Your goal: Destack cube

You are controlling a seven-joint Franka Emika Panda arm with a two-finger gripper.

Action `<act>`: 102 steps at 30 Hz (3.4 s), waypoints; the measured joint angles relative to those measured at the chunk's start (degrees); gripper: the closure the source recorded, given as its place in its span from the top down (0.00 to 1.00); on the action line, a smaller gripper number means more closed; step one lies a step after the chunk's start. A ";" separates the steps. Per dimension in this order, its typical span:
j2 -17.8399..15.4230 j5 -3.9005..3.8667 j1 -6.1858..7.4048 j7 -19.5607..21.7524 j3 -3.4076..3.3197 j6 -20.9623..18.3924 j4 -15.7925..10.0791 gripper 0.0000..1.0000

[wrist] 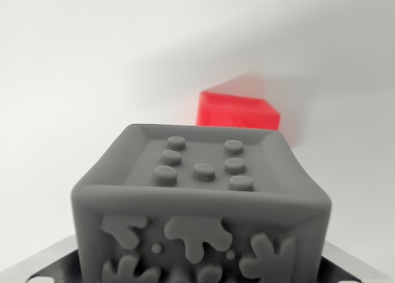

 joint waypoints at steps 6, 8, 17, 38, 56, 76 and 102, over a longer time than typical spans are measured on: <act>0.94 0.32 0.81 -0.93 0.62 0.25 0.57 0.00; 1.20 0.45 1.07 -1.27 0.85 0.31 0.78 0.00; 2.68 0.91 2.15 -2.77 1.95 0.65 1.89 0.00; 5.96 1.51 3.97 -6.06 4.59 1.19 4.62 0.00; 9.36 1.59 5.09 -9.01 7.37 1.40 7.78 0.00; 13.08 1.54 6.30 -12.12 9.91 1.42 11.54 0.00; 18.36 0.59 8.46 -16.39 12.31 1.11 17.48 0.00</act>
